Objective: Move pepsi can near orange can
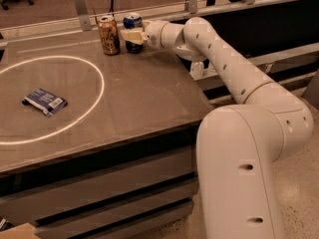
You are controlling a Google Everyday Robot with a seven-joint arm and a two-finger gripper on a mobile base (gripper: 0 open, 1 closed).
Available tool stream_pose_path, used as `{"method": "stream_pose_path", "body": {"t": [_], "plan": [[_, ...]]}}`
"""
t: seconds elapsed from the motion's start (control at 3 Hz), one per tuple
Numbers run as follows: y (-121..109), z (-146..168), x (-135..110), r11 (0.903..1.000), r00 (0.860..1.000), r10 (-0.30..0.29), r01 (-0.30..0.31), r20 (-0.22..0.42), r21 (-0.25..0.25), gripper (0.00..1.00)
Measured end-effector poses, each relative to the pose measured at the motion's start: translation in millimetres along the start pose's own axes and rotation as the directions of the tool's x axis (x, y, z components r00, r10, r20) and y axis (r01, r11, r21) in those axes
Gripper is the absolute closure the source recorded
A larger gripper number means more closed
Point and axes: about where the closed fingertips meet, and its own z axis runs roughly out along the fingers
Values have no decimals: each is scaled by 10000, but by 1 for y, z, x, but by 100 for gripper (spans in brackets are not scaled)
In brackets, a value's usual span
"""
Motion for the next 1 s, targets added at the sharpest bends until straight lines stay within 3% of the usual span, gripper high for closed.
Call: {"method": "stream_pose_path", "body": {"t": [0.33,1.0], "plan": [[3,0,-3,9993,10000,-18,15,-74,-384,2],[6,-15,-11,9967,9991,21,-54,-415,-805,0]]}}
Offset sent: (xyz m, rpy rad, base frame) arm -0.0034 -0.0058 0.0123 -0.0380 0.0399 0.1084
